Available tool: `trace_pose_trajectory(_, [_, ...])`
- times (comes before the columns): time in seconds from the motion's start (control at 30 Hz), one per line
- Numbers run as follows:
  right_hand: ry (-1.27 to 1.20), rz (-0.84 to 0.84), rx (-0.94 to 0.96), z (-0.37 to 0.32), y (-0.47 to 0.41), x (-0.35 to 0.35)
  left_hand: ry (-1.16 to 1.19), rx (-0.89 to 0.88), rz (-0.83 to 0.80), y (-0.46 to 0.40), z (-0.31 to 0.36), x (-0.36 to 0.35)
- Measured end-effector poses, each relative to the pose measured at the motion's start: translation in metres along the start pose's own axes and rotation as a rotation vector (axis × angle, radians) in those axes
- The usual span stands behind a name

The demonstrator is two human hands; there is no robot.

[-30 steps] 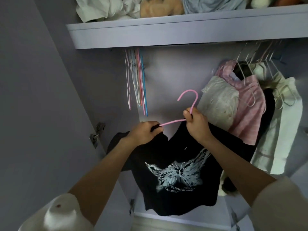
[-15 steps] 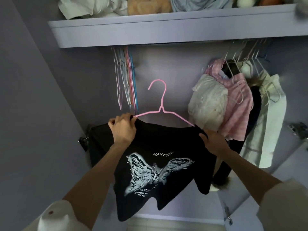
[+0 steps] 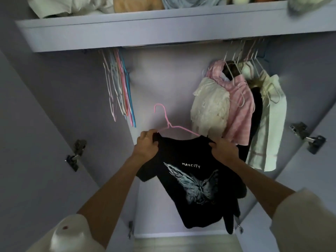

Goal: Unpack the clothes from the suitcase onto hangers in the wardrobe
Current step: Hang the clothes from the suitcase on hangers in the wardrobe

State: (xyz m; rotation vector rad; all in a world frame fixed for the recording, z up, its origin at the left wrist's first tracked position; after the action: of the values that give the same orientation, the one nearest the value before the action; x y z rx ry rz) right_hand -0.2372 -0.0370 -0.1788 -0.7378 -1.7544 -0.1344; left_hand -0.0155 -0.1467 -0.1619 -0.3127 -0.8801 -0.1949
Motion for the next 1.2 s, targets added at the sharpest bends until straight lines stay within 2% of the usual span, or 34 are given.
trace_pose_trajectory(0.1, [-0.198,-0.023,-0.157,-0.007,-0.018,0.017,0.004,-0.077,0.076,-0.01,0.02,0.003])
trace_pose_trajectory(0.2, [-0.462,-0.064,-0.187,-0.022,-0.041,0.037,-0.026,-0.175,0.197,-0.02,0.046,0.012])
trace_pose_trajectory(0.3, [-0.417,0.014,-0.091,-0.038,-0.066,0.063,-0.099,-0.322,0.37,-0.028,0.081,0.028])
trace_pose_trajectory(0.47, [-0.306,0.198,-0.035,-0.044,-0.086,0.085,-0.235,-0.543,0.759,-0.042,0.138,0.057])
trace_pose_trajectory(0.57, [-0.293,0.302,0.005,-0.031,-0.077,0.074,-0.357,-0.624,0.875,-0.053,0.153,0.064])
trace_pose_trajectory(0.67, [-0.369,0.386,0.006,-0.019,-0.076,0.061,-0.463,-0.65,0.904,-0.065,0.159,0.065])
trace_pose_trajectory(0.83, [-0.395,0.415,-0.047,-0.028,-0.108,0.07,-0.525,-0.621,0.872,-0.082,0.169,0.065])
trace_pose_trajectory(1.07, [-0.376,0.319,-0.261,-0.007,-0.12,0.054,-0.597,-0.567,0.897,-0.085,0.166,0.062])
trace_pose_trajectory(1.2, [-0.406,0.226,-0.254,-0.001,-0.112,0.052,-0.601,-0.543,0.852,-0.081,0.169,0.061])
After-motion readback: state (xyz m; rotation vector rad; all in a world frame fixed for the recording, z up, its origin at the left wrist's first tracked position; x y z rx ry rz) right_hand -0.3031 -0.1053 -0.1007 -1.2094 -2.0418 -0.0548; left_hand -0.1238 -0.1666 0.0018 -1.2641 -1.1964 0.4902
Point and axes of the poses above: each hand's wrist, its own y-axis away from the middle knuckle, its own x-axis out of the back of the hand, z = x × y, the point moved 2 cm from there along -y, towards the middle knuckle, and after that the axes turned 11 degrees about z, right-handed, at the moved point
